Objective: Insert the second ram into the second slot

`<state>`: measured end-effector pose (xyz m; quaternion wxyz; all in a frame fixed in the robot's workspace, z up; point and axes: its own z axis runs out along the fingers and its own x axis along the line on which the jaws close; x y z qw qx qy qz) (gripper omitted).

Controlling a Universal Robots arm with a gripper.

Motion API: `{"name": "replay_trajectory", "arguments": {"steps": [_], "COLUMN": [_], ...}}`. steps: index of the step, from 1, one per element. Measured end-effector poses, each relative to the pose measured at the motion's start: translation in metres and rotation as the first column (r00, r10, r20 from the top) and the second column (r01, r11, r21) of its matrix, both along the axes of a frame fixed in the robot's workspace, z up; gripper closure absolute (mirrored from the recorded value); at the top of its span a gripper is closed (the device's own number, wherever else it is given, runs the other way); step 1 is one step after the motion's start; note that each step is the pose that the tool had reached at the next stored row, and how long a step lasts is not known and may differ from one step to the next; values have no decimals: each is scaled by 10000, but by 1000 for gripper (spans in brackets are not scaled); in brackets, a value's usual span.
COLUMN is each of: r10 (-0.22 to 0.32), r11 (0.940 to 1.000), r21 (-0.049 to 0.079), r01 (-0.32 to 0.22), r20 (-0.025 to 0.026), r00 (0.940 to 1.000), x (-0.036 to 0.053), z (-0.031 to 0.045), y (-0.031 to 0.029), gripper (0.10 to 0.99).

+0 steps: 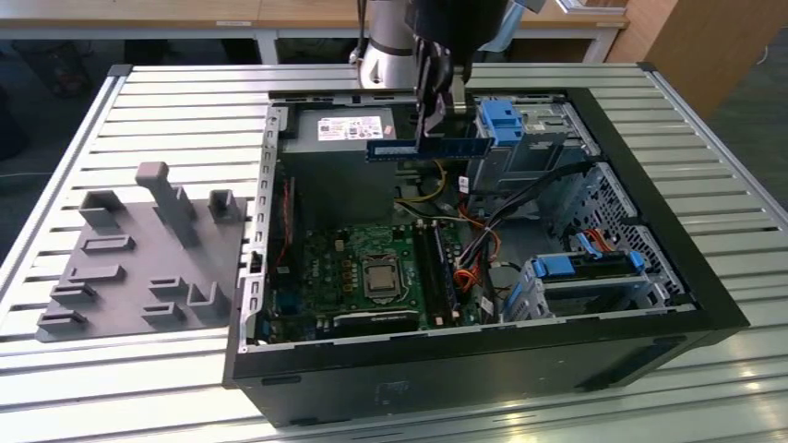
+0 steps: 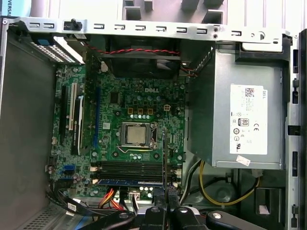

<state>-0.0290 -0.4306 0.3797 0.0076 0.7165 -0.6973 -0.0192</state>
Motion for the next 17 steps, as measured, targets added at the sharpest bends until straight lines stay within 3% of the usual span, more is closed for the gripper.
{"name": "replay_trajectory", "arguments": {"steps": [17], "r10": [-1], "r11": [10000], "r21": [0], "r01": [1], "r20": [0], "r00": [10000], "x": [0], "z": [0], "y": [-47], "gripper": [953]}}
